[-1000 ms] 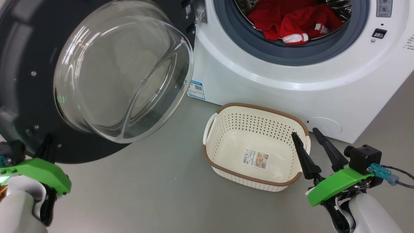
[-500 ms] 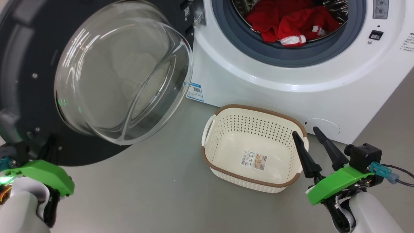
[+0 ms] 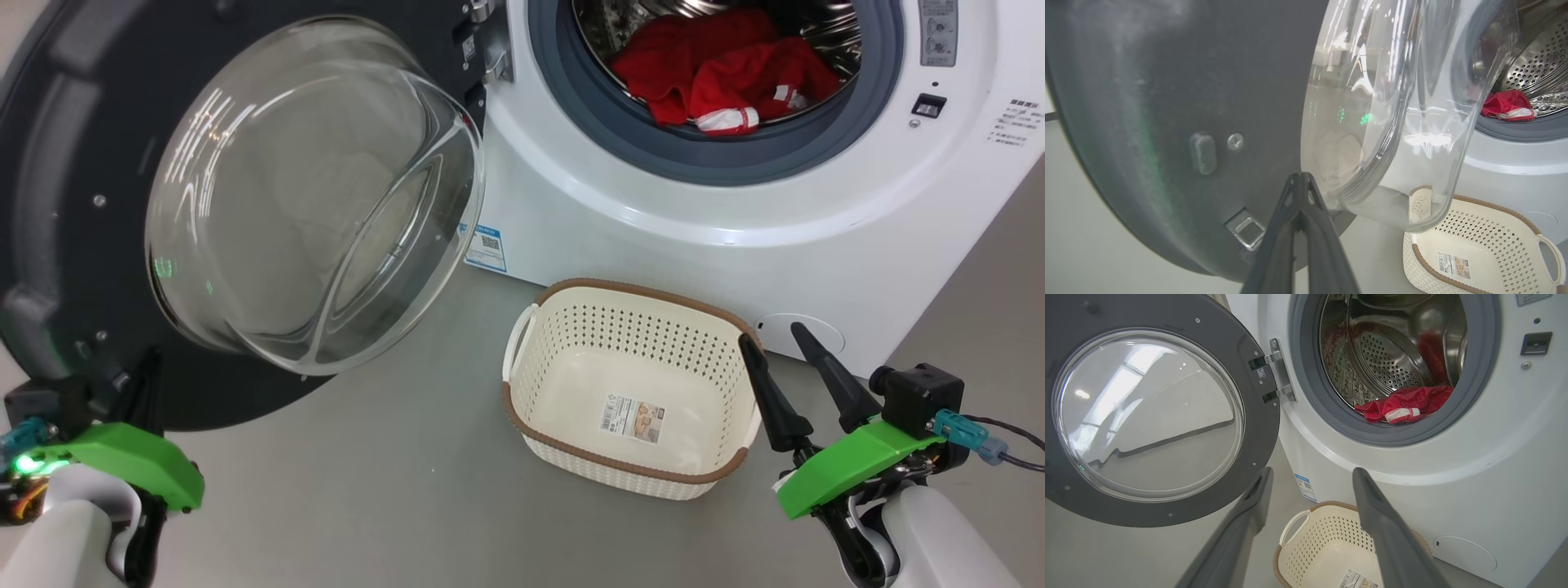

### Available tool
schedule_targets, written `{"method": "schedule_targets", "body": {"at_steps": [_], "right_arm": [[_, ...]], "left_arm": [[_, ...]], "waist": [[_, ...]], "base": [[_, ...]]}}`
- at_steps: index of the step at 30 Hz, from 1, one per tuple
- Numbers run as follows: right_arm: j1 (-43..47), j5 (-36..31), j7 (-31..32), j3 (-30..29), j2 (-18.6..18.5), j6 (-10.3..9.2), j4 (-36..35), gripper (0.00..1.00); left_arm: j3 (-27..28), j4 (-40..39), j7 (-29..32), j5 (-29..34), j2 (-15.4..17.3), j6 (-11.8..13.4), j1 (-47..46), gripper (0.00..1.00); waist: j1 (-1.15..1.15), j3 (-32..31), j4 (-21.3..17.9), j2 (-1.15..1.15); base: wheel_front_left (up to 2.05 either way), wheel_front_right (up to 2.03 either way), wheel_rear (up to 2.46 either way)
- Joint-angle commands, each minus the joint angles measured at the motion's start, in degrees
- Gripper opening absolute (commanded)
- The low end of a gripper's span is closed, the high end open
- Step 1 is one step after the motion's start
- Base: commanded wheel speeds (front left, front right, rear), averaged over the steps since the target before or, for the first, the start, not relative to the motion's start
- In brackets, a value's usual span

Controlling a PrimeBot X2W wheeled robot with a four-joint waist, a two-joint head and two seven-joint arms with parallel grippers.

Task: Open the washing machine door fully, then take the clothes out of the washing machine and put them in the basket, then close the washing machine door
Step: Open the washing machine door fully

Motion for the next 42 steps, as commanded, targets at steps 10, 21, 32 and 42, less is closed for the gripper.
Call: {"method": "schedule_targets", "body": {"at_steps": [10,21,32,42], "right_arm": [[0.29,0.64,-0.69,2.1,-0.35,0.09,-0.81,1.0],[0.39,0.49,-0.69,2.43,-0.13,0.09,-1.09,1.0],[-0.13,0.54,-0.69,2.66,-0.11,0.09,-2.1,1.0],[0.04,0.02,-0.69,2.6,-0.5,0.09,-2.98,1.0]], "left_arm": [[2.81,-12.29,-0.77,0.52,2.44,2.59,5.73,1.0],[3.61,-24.72,-0.55,-0.43,2.06,6.56,12.62,1.0],[3.27,-33.65,-0.03,-0.05,1.85,10.03,17.05,1.0],[3.51,-36.47,-0.24,-0.05,0.88,12.1,19.55,1.0]], "waist": [[0.0,-2.05,-1.95,0.0],[0.0,-2.83,-6.32,0.0],[0.0,-3.2,-12.81,0.0],[0.0,-3.66,-17.88,0.0]], "base": [[0.0,0.0,0.0],[0.0,0.0,0.0],[0.0,0.0,0.0],[0.0,0.0,0.0]]}}
